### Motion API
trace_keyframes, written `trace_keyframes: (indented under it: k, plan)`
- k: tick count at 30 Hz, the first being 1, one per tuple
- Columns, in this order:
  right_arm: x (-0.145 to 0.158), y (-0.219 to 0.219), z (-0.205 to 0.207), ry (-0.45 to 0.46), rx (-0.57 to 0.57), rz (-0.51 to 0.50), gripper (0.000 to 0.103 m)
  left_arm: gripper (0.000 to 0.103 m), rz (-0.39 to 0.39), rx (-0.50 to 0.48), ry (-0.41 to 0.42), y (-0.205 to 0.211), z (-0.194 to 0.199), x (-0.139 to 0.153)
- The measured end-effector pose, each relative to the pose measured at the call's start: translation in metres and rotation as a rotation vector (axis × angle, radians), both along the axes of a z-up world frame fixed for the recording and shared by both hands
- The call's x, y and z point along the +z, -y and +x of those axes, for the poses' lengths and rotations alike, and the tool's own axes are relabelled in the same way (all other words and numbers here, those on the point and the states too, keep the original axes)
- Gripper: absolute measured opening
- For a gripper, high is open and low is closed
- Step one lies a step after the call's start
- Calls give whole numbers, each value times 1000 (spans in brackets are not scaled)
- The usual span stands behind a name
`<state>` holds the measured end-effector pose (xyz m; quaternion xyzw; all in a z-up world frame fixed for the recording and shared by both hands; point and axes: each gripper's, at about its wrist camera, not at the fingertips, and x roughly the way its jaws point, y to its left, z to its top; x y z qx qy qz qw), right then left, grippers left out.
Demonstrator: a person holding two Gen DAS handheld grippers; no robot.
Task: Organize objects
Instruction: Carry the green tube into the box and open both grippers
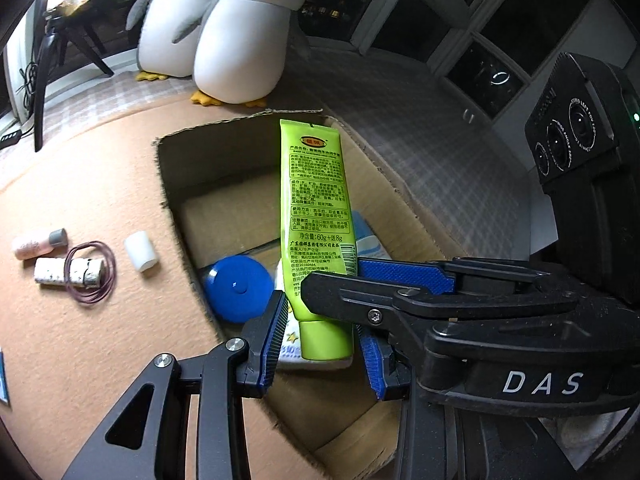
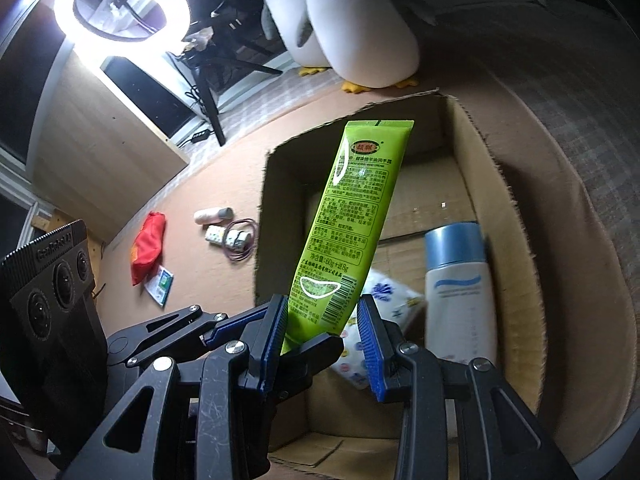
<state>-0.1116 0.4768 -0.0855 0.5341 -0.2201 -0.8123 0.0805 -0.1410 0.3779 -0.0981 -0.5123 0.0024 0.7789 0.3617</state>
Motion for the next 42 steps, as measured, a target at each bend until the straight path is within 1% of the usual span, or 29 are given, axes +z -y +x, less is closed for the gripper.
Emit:
trace_keyframes:
  k: [2,3,4,5,6,7,10,18,25,29,33,38,42]
  plan:
    - [0,-4,0,1,-1,4,34,39,-4,-7,-5,-4,2,-1]
    - [-1,-7,1,1,-6,4,34,46,-10,-4,-7,-6,3,-1]
    - [-1,-8,1,3,-11,6,37,53,-15,1,-10,-7,3,-1]
    - [-1,-9,1,5,-16,10,43,65,-14,8,-16,-7,3,-1]
    - [-1,-10,2,5,-20,18,46,71,-13,13,-21,-6,2,0]
    - [0,-11,3,3,-26,28,52,71,-12,18,-22,-5,2,0]
    - [0,-15,5,4,-44,41,56,71,-15,21,-19,-1,3,0]
    - [1,-15,11,-4,-65,44,58,71,-14,28,-25,15,7,5]
    - [9,-3,17,-38,-53,51,59,71,-4,59,-38,46,15,17]
    - [15,4,21,-75,-52,49,59,71,-1,83,-50,70,21,25]
    - [24,19,24,-117,-24,76,59,72,-20,108,-63,98,27,28]
    - [32,46,24,-169,37,79,63,72,-28,183,-61,151,35,28]
    - [34,73,22,-182,90,72,63,72,-55,248,-55,195,32,25]
